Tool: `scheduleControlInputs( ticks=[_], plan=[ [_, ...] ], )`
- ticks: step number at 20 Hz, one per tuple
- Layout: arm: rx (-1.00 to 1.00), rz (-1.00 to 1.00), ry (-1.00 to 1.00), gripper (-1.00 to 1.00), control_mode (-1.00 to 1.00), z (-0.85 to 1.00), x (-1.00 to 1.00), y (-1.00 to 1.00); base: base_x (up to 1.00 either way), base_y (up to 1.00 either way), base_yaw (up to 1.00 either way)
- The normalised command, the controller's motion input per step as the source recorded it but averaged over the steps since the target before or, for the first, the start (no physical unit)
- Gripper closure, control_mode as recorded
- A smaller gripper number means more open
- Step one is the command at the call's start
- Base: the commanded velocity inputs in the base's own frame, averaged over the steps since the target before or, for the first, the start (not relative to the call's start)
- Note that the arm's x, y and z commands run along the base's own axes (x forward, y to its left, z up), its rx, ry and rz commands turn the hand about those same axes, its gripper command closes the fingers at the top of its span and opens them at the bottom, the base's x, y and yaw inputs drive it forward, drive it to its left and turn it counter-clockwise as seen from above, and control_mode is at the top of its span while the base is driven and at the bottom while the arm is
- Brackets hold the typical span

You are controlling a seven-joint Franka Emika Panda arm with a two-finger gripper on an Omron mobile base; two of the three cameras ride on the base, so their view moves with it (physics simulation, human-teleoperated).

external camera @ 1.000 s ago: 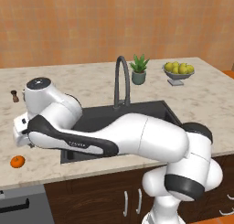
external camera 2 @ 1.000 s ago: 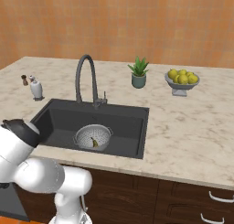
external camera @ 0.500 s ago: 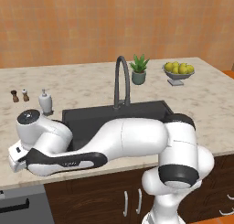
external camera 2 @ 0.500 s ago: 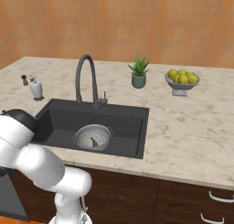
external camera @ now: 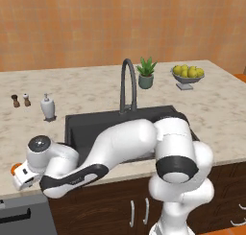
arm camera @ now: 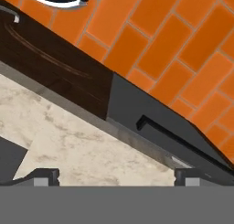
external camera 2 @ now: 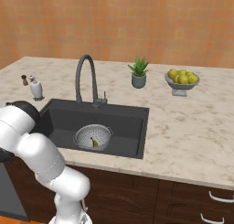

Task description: Put the colander in the sink, put the banana, orange in the colander, and turn on the sink faucet and pour water over the colander.

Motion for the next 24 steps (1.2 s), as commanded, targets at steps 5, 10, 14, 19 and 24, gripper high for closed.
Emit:
scheduleControlInputs(
  ticks=[5, 10, 14, 19, 24],
  plan=[
    [0.00, 0.00, -0.15, -1.00, -1.00, 0.11, 0.10, 0.38, 0.00, 0.00, 0.00],
    [0.03, 0.00, -0.05, -1.00, -1.00, 0.23, 0.01, 0.14, 0.00, 0.00, 0.00],
    [0.16, 0.00, 0.00, -1.00, -1.00, -0.12, 0.14, -0.21, 0.00, 0.00, 0.00],
    [0.13, 0.00, 0.00, -1.00, -1.00, -0.38, 0.14, -0.17, 0.00, 0.00, 0.00],
    [0.06, 0.00, -0.07, -1.00, -1.00, -0.22, 0.16, 0.00, 0.00, 0.00, 0.00]
  ],
)
